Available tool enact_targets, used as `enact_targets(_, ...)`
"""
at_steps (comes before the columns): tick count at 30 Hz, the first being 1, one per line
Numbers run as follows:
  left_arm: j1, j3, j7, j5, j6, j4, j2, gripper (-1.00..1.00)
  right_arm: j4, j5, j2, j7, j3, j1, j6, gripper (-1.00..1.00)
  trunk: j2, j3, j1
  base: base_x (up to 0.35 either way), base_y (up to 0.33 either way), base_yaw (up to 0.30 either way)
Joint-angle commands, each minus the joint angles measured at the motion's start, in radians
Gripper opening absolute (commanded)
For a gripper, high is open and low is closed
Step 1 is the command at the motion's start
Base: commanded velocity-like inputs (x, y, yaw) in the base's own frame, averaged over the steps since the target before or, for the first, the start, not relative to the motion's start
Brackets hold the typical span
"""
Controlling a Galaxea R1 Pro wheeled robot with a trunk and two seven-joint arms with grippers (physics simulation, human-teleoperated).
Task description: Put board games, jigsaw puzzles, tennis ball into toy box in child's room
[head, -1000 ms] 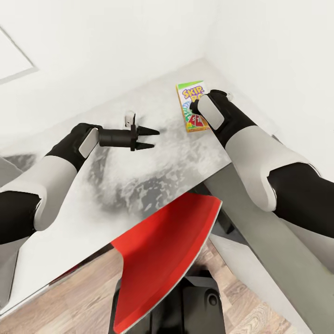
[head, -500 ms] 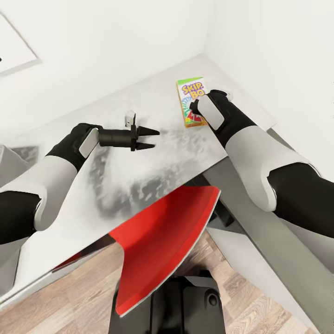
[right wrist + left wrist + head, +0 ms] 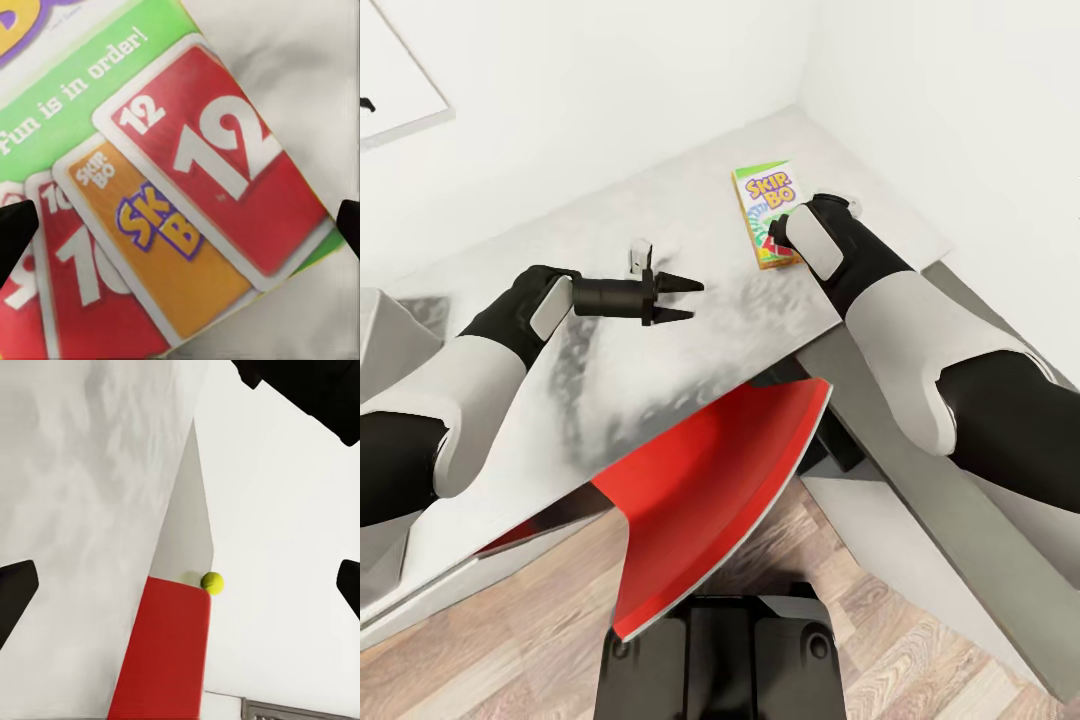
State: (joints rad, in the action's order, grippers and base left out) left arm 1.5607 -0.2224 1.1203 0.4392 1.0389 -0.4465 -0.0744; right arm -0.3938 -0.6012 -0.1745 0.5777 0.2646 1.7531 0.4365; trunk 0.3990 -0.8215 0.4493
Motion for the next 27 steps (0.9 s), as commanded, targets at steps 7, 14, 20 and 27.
enact_targets(7, -0.009, -0.005, 0.004, 0.001, 0.004, 0.000, -0.001, 1.00, 0.044, -0.019, 0.000, 0.007, 0.004, 0.000, 0.005, 1.00, 0.001, -0.001, 0.001, -0.098, 0.000, 0.000)
enact_targets(14, -0.011, -0.005, 0.004, 0.000, 0.004, 0.000, -0.001, 1.00, 0.044, -0.019, 0.000, 0.007, 0.004, 0.000, 0.005, 1.00, 0.001, -0.001, 0.001, -0.081, 0.000, 0.000)
enact_targets(20, -0.011, -0.005, 0.004, 0.000, 0.004, 0.000, -0.001, 1.00, 0.044, -0.019, 0.000, 0.007, 0.004, 0.000, 0.005, 1.00, 0.001, -0.001, 0.001, -0.119, 0.000, 0.000)
enact_targets(27, -0.011, -0.005, 0.005, 0.000, 0.004, 0.000, -0.001, 1.00, 0.044, -0.019, 0.000, 0.007, 0.004, 0.000, 0.005, 1.00, 0.001, -0.001, 0.001, -0.131, 0.000, 0.000)
